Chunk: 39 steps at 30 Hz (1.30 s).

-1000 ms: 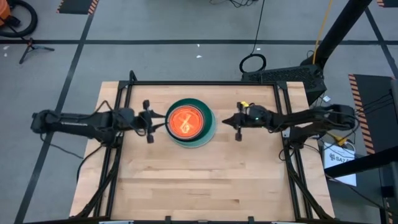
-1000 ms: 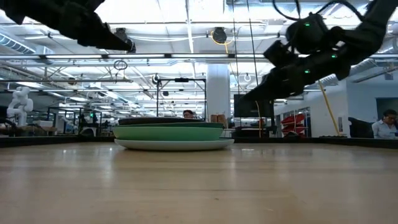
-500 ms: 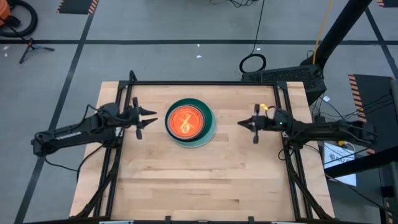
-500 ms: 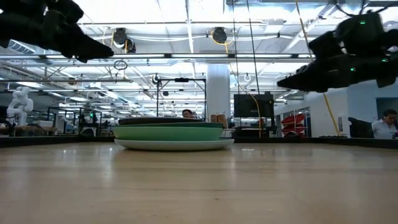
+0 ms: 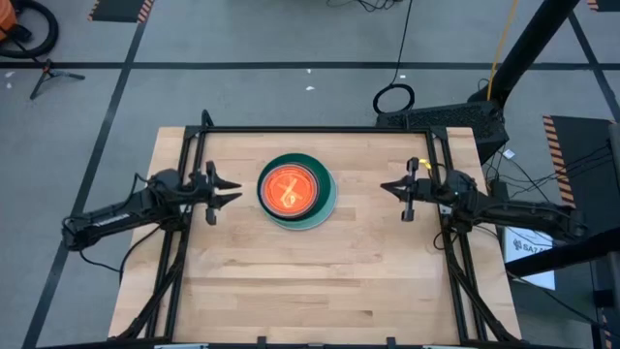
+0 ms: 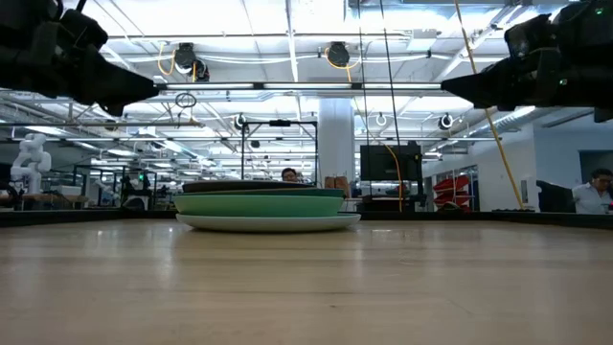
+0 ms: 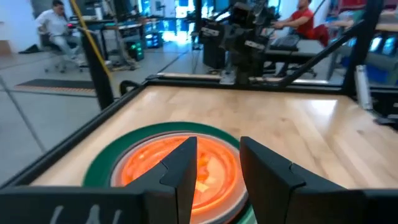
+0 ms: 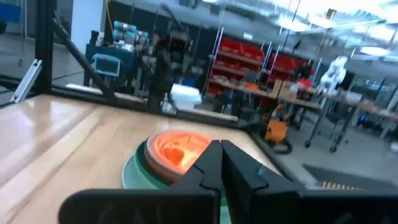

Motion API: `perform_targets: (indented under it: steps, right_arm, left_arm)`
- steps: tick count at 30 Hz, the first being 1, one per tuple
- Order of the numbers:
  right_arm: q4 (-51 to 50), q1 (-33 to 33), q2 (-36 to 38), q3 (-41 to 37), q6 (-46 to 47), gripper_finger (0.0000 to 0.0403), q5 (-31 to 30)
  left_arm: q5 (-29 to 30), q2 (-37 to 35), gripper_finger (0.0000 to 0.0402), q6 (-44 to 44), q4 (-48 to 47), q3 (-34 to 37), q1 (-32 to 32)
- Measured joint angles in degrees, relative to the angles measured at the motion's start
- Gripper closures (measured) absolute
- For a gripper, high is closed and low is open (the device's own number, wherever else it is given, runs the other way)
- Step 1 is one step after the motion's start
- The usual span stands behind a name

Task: Stack plastic plates
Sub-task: Return to Home Position

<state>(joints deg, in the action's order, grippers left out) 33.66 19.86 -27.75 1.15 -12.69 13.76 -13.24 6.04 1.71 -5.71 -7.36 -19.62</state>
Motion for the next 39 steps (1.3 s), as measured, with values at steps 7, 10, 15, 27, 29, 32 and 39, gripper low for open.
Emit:
perform_targets:
  steps: [7,10,15,27,29,32,39]
  right_arm:
    - [-3.71,-0.04,8.57,-0.03,-1.78,0.0402,0.02]
    - [-6.07,-0.05,11.91,-0.05,-2.56,0.0402,0.02]
    - [-9.25,-0.04,17.13,-0.09,-3.61,0.0402,-0.02]
    - [-16.69,-0.04,18.78,-0.14,6.18,0.0395,-0.26]
    - [-16.85,-0.04,18.8,-0.14,5.94,0.0395,-0.26]
    - [-17.14,-0.04,18.78,-0.14,5.99,0.0395,-0.28]
    - [-19.72,-0.6,20.32,0.06,6.18,0.0395,-0.41]
  left_arm:
    - [-0.88,-4.65,0.0273,-1.57,0.62,4.25,0.03]
    - [-1.7,-4.65,0.0273,-1.55,2.21,4.31,0.03]
    - [2.42,-4.65,0.0273,-3.3,1.13,4.31,0.03]
    - [5.62,-4.61,0.0273,-4.83,-0.49,4.04,0.03]
    - [5.65,-4.61,0.0273,-4.83,-0.49,4.03,0.03]
    - [5.75,-4.61,0.0273,-4.82,-0.49,4.03,0.03]
    - [5.75,-4.61,0.0273,-4.8,-0.51,3.96,0.03]
